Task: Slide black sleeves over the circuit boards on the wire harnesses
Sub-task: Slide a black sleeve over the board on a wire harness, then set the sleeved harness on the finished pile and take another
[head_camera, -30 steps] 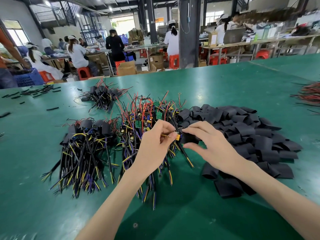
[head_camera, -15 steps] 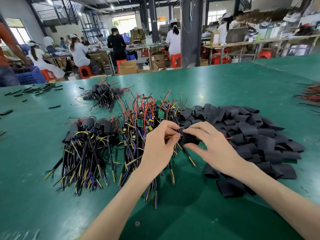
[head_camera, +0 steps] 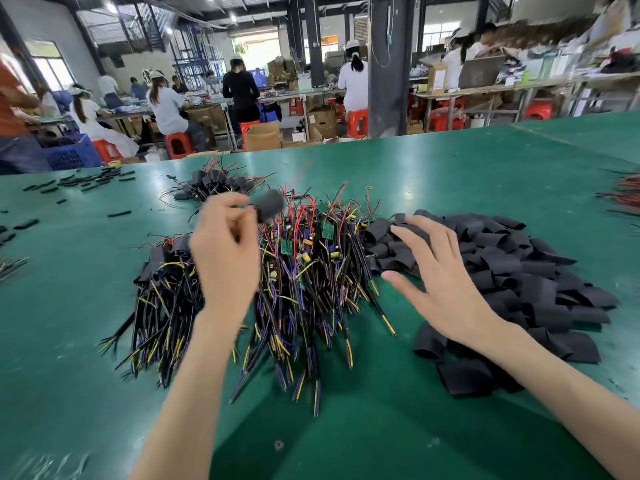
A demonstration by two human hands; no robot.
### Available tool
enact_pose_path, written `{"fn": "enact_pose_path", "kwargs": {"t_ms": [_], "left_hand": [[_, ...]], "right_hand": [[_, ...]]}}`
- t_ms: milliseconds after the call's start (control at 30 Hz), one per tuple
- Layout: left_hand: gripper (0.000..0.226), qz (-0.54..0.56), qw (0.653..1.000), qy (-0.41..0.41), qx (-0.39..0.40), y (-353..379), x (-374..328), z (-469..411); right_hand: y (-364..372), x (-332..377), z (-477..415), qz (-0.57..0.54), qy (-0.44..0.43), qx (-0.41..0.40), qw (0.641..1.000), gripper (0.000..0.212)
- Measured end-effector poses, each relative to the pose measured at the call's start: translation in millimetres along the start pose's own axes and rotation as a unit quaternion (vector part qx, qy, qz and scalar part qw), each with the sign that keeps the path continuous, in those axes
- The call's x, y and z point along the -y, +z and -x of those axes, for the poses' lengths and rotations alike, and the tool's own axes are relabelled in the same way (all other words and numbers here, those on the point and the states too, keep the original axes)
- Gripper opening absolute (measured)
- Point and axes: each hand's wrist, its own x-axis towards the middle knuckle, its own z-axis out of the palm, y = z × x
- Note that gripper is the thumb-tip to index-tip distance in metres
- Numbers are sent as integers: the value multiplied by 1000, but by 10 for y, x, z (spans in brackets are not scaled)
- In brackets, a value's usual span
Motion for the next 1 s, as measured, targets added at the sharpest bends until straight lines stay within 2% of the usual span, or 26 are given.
{"fn": "enact_pose_path", "kwargs": {"t_ms": [67,133,233,333,400,500,533,600,667,700,867,933,1000], "left_hand": [[16,-73,996,-22,-41,-112,253,-79],[20,-143,985,-80,-43,-161,464,-65],[25,-238,955,-178,7,-154,655,27],[25,-344,912,-216,55,-122,708,66],[26,-380,896,-223,57,-91,633,76],[20,-351,925,-138,37,-6,432,96],[15,-324,939,-99,60,36,371,116],[22,-262,947,-88,164,142,244,194],[39,-257,923,-117,262,257,144,296],[45,-274,912,-113,282,296,110,337],[45,-227,916,-147,297,263,101,319],[50,-231,920,-143,281,248,67,317],[45,-233,928,-135,256,245,15,320]], "right_hand": [[8,-21,6,14,23,19,999,56],[21,-32,17,33,38,38,998,56],[35,-50,31,60,54,65,995,53],[38,-92,32,78,80,83,990,49],[32,-118,27,90,100,86,987,46],[11,-169,17,121,135,66,981,40],[1,-187,15,137,151,67,977,38],[-19,-227,14,171,187,84,964,36],[-32,-282,27,203,222,109,947,37],[-42,-300,34,219,235,122,939,38],[-55,-325,28,218,254,169,927,38],[-48,-322,20,203,254,185,927,37],[-42,-316,19,184,258,197,928,35]]}}
